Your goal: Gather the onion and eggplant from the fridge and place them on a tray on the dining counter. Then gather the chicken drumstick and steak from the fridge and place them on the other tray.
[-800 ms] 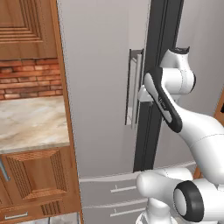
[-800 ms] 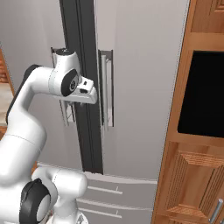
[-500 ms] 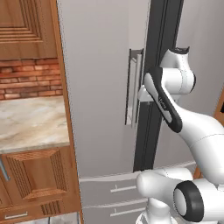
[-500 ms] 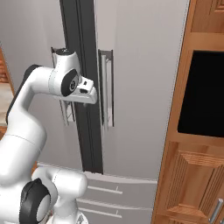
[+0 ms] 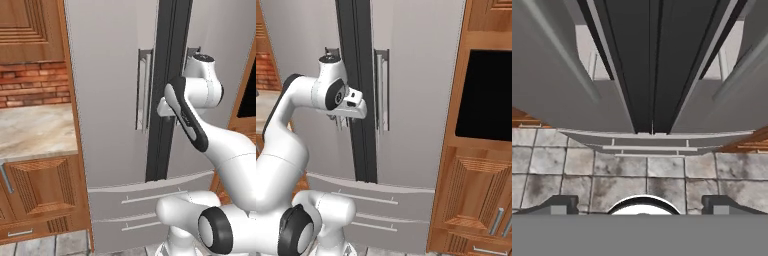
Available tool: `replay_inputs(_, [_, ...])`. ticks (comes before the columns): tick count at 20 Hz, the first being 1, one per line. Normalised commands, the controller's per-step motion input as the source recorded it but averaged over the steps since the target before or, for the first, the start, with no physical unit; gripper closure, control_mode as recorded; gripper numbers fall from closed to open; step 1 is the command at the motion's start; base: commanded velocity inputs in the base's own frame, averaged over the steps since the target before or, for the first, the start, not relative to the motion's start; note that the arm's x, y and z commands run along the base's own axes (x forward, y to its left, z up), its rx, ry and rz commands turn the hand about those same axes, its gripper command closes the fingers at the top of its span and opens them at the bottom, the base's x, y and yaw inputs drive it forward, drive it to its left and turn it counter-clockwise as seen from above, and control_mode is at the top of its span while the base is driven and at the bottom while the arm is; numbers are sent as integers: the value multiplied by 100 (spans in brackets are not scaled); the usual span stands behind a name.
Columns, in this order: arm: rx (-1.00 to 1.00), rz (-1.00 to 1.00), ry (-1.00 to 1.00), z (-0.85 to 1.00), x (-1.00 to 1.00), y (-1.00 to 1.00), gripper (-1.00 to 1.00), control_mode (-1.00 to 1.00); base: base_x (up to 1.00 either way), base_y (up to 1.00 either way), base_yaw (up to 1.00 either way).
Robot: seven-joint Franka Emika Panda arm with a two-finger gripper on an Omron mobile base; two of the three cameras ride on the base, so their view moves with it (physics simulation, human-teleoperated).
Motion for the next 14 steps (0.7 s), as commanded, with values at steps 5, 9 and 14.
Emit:
replay_inputs(5, [0,0,0,0,0,0,-100,100,-13,-32,-1])
replay_inputs(9, [0,0,0,0,0,0,-100,100,-6,-39,0])
replay_inputs(14, [0,0,0,0,0,0,-100,100,0,-1,0])
